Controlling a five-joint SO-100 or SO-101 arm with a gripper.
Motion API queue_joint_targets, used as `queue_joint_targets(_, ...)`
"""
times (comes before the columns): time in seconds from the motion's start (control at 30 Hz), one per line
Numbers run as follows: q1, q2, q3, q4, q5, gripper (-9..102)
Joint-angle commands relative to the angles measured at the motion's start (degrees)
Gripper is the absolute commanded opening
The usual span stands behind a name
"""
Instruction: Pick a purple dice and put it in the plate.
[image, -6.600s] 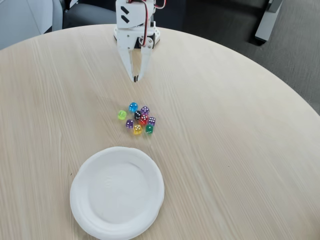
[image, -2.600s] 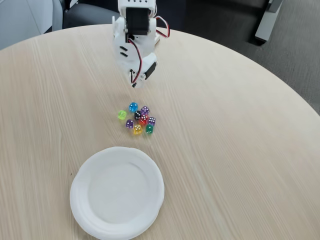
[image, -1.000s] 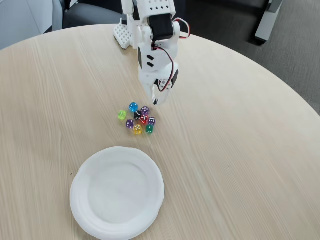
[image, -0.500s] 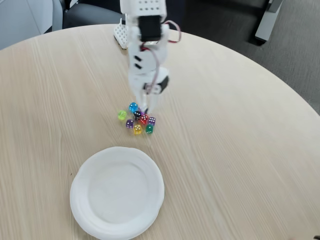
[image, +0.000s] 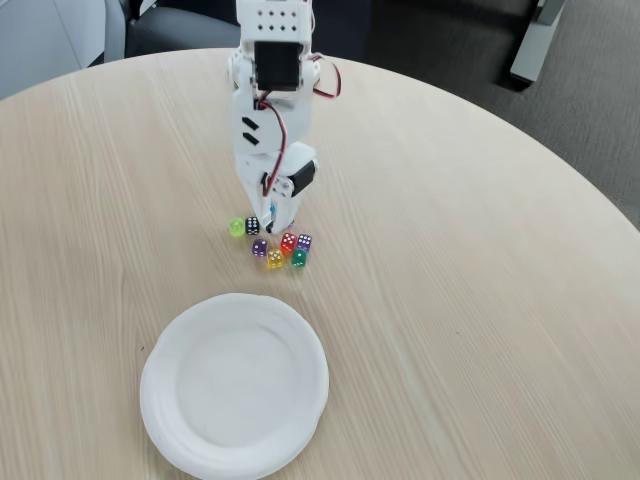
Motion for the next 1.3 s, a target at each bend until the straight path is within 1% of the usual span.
queue_joint_targets(0.0,-1.41,0.18,-1.32,-0.26,0.18,0)
queue_joint_targets(0.27,-8.53,0.18,-1.32,0.00,2.55,1)
queue_joint_targets(0.43,-10.28,0.18,-1.32,0.00,2.90,3)
queue_joint_targets(0.6,-10.28,0.18,-1.32,0.00,2.37,10)
queue_joint_targets(0.73,-9.76,0.26,-1.32,0.09,2.99,20)
queue_joint_targets(0.83,-9.40,0.88,-1.32,0.09,2.72,23)
queue_joint_targets(0.93,-9.32,1.05,-1.32,-0.09,3.25,24)
queue_joint_targets(1.07,-9.23,1.05,-1.32,-0.09,6.59,24)
queue_joint_targets(1.27,-9.23,0.88,-1.32,-0.18,9.67,21)
